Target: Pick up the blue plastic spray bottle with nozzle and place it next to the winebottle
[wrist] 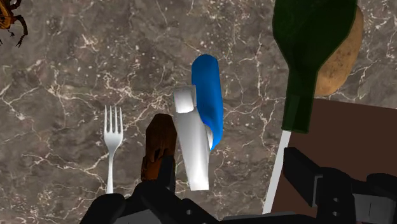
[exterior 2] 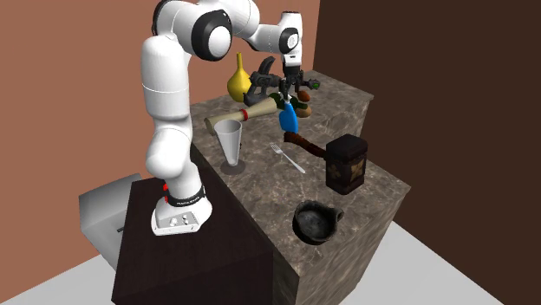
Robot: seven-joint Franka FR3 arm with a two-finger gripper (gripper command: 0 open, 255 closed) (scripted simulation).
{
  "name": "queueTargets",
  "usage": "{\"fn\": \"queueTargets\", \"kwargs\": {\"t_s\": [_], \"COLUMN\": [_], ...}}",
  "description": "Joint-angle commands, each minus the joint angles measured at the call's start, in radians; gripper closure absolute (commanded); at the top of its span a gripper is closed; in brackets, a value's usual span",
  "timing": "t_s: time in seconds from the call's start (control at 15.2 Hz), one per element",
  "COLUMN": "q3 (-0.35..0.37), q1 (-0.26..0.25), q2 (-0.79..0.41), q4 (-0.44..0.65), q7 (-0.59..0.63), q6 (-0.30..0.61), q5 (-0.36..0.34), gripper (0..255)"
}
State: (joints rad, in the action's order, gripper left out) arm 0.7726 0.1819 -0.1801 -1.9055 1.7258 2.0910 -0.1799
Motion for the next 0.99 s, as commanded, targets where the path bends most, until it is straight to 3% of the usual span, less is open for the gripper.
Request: {"fn": "queueTargets", "kwargs": {"t_s": [0.0, 0.13, 0.4, 0.92], "q3": [0.0, 0.0, 0.011, 0.011], "q1": [0.0, 0.0, 0.012, 0.012], "q2": [0.0, 0.0, 0.054, 0.054], "q4": [0.0, 0.0, 0.076, 0.076], "q7": [0.0, 0.0, -0.033, -0.033], "q6": [0.0, 0.0, -0.112, -0.112], "q5": [0.0, 0.0, 0.049, 0.049], "gripper": [0, 0, 0, 0]}}
